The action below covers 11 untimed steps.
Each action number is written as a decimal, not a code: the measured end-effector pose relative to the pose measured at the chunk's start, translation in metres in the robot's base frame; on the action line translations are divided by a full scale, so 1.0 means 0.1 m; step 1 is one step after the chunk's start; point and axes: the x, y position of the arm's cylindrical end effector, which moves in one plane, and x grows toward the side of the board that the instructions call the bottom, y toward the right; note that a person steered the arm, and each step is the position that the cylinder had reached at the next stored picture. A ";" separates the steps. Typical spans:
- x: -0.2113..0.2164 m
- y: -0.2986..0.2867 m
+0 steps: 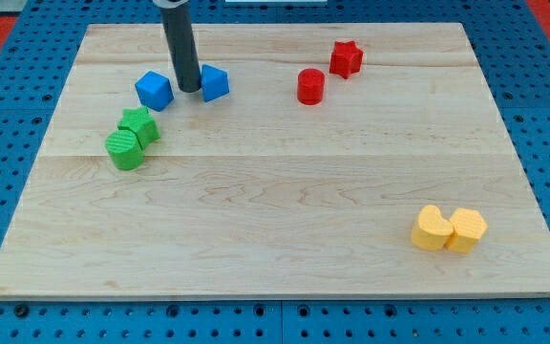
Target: Push the blue triangle towards the center right
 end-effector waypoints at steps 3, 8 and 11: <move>-0.47 0.49; 0.60 1.10; 0.60 2.30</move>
